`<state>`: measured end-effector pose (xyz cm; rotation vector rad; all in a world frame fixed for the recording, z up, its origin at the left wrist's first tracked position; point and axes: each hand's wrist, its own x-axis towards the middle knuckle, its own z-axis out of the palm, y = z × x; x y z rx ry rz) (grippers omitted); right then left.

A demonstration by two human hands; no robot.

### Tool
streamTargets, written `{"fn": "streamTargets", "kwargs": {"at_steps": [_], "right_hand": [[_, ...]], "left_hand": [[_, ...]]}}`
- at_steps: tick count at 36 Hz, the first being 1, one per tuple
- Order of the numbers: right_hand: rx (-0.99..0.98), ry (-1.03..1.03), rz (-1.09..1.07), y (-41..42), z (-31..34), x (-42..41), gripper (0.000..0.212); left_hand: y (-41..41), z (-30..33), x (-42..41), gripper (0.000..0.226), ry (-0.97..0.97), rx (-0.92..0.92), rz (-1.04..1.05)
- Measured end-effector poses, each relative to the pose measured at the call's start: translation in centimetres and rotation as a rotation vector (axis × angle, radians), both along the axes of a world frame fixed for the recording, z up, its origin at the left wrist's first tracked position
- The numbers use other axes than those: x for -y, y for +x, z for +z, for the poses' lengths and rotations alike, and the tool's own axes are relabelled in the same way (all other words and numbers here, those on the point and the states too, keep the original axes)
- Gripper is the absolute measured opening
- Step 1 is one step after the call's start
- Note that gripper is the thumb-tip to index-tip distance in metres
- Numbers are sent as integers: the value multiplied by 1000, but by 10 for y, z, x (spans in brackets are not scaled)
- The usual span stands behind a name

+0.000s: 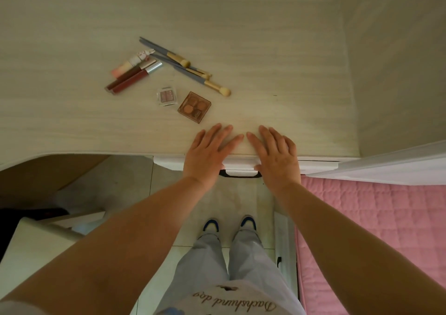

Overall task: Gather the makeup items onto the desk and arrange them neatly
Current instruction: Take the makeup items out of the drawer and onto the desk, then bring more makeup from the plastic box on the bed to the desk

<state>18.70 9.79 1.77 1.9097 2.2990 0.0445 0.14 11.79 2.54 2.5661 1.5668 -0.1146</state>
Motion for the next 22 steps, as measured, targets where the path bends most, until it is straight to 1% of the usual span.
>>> {"fn": "streamTargets", "kwargs": {"at_steps": [3, 5, 9, 13, 17, 22], "right_hand": [[-19, -15, -28, -4, 1, 1, 107], [-48, -47, -69, -9, 5, 1, 102], [-52, -191, -66, -16, 18, 4, 81], [-132, -204, -116, -21, 31, 20, 66], [-202, -185, -191, -25, 42, 51, 59], [-269, -163, -415, -23, 49, 100, 57]], "left_hand": [[3, 3, 2, 91, -44, -29, 19], [7, 4, 4, 88, -67, -59, 29], [13, 13, 8, 83, -122, -104, 57], [9, 21, 21, 73, -143, -79, 58], [1, 29, 37, 68, -153, -72, -8], [2, 37, 58, 67, -129, -84, -167]]}}
